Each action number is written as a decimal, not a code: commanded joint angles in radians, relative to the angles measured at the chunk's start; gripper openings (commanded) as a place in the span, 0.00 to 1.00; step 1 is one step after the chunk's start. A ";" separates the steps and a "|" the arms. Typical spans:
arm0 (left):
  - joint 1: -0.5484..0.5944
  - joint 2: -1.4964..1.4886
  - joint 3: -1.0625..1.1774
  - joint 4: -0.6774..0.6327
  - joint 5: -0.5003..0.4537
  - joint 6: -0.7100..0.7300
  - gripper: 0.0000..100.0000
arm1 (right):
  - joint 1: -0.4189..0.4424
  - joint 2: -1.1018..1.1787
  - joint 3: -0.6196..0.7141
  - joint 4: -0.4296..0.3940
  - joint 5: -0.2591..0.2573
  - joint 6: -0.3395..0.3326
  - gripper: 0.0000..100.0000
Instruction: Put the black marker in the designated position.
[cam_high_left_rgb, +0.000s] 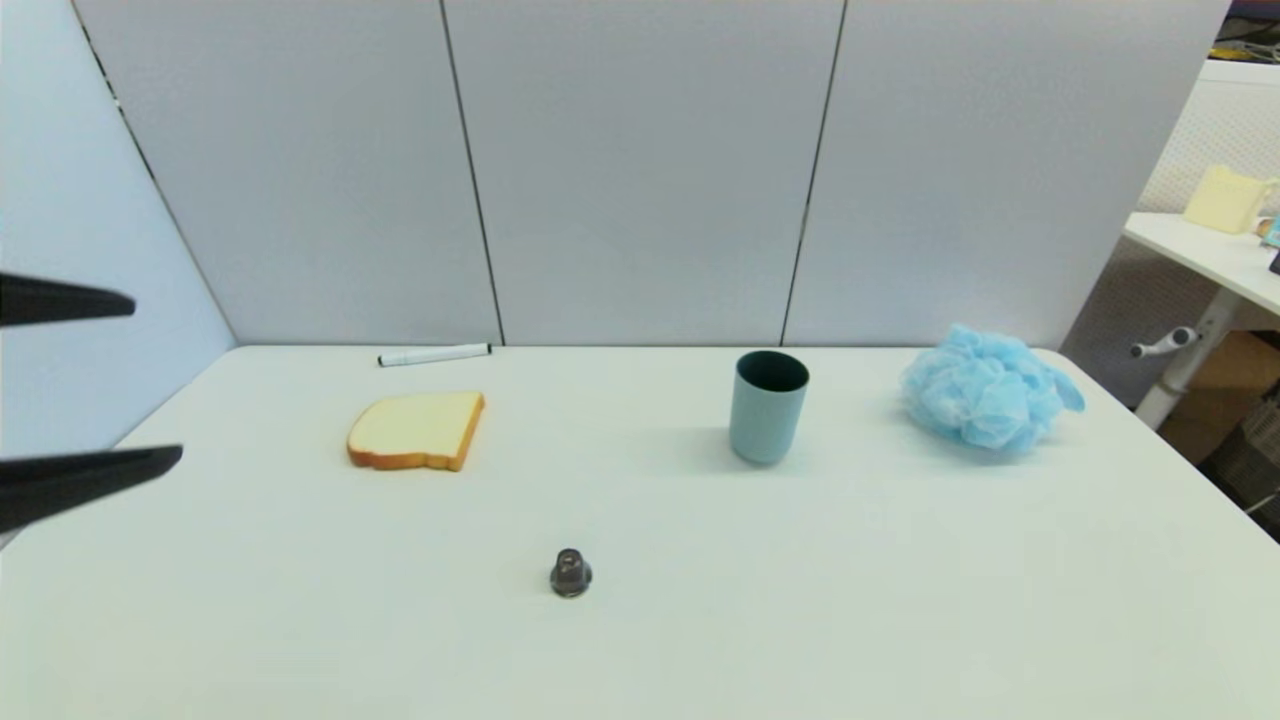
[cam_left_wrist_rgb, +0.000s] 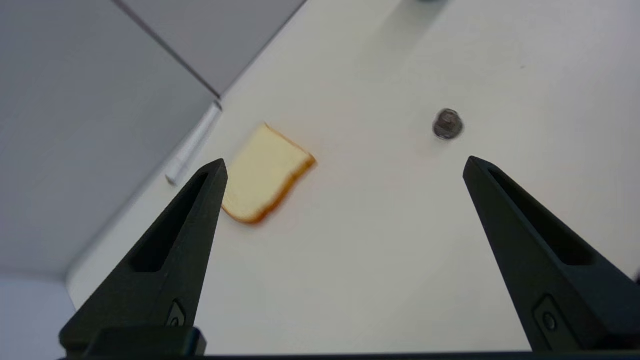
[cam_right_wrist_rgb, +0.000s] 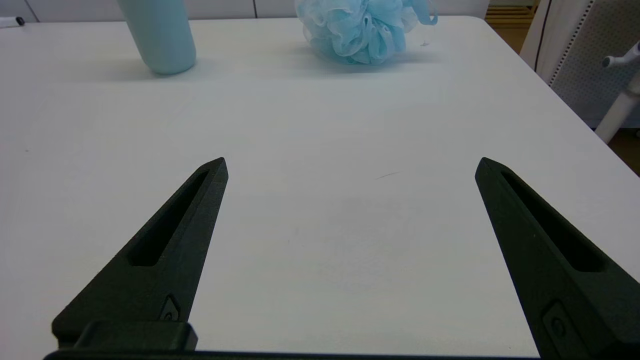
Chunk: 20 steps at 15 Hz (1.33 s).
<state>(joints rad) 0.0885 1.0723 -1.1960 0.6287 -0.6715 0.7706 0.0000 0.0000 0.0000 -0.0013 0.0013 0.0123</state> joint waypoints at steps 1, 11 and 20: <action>-0.142 -0.528 0.492 -0.346 0.265 -0.491 1.00 | 0.000 0.000 0.000 0.000 0.000 0.000 1.00; -0.236 -0.790 0.828 -0.595 0.495 -0.593 1.00 | 0.000 0.000 0.000 0.000 0.000 0.000 1.00; -0.096 -1.002 1.024 -0.593 0.515 -0.622 1.00 | 0.000 0.000 0.000 0.000 0.000 0.000 1.00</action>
<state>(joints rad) -0.0306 0.2136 -0.2766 0.0330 -0.1581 0.1711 0.0000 0.0000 -0.0004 -0.0009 0.0009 0.0119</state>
